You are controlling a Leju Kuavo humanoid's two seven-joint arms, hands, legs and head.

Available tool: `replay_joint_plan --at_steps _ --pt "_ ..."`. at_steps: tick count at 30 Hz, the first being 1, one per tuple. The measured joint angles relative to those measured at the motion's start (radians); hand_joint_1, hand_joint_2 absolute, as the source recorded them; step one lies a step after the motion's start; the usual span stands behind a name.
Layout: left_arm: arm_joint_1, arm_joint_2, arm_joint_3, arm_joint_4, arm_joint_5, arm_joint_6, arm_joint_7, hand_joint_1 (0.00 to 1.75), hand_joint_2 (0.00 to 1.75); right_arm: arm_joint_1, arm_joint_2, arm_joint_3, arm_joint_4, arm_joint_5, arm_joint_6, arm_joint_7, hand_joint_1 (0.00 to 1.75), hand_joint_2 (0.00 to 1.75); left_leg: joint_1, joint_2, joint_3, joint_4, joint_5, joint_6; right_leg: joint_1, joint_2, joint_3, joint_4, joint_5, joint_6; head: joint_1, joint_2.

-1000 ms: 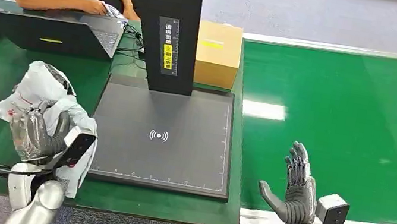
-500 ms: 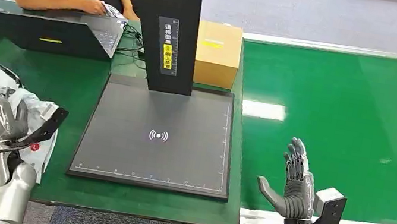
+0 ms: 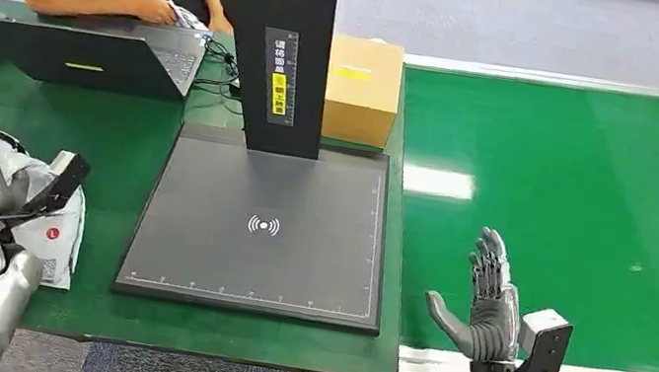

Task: Moved the parcel from conveyor to table for the left to box.

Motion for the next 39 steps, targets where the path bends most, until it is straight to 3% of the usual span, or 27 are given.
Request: replay_joint_plan --at_steps 12,19,23,27,31,35,39 --pt "0.020 -0.078 0.135 -0.222 0.043 0.000 -0.307 0.00 1.75 0.000 0.000 0.002 0.003 0.000 -0.010 0.000 0.00 1.75 0.000 0.000 0.000 0.000 0.000 0.000 0.000 0.000 -0.001 0.000 0.000 0.000 0.000 0.000" --pt "-0.009 -0.211 0.287 -0.341 0.283 0.000 -0.677 0.00 1.75 -0.010 0.000 0.002 0.006 0.000 -0.013 -0.002 0.00 1.75 -0.001 0.000 0.001 0.000 0.000 0.000 0.000 0.001 0.000 0.000 0.000 0.000 0.000 0.000" --pt "-0.005 -0.272 0.308 -0.348 0.502 0.000 -0.779 0.00 1.75 -0.025 -0.002 0.001 0.011 0.000 -0.013 -0.005 0.00 1.75 -0.001 0.000 0.001 0.000 0.000 0.000 0.000 0.001 0.000 0.000 0.001 0.000 0.000 0.000" --pt "0.057 -0.300 0.230 -0.380 0.818 -0.047 -0.776 0.00 1.75 -0.033 -0.003 0.001 0.011 0.006 -0.010 -0.007 0.00 1.75 -0.001 0.002 0.001 0.000 0.000 0.000 0.000 0.002 0.000 0.000 0.000 0.000 0.000 0.000" --pt "0.139 -0.323 0.116 -0.436 1.097 -0.255 -0.779 0.00 1.75 -0.047 -0.003 0.006 0.017 0.008 0.001 -0.011 0.00 1.75 -0.001 0.001 0.000 0.000 0.000 0.000 0.000 0.001 0.000 0.000 0.000 0.000 0.000 0.000" --pt "0.193 -0.342 0.021 -0.443 1.245 -0.434 -0.807 0.00 1.75 -0.062 -0.003 0.019 0.027 0.009 0.006 -0.025 0.00 1.75 -0.001 0.001 0.000 0.000 0.000 0.000 -0.001 0.001 0.000 0.000 0.000 0.000 0.000 0.000" --pt "0.223 -0.361 -0.065 -0.443 1.299 -0.502 -0.817 0.00 1.75 -0.071 -0.003 0.041 0.029 0.012 0.006 -0.030 0.00 1.75 -0.001 0.001 0.000 0.000 0.000 0.000 -0.001 0.001 0.000 0.000 0.000 0.000 0.000 0.000"
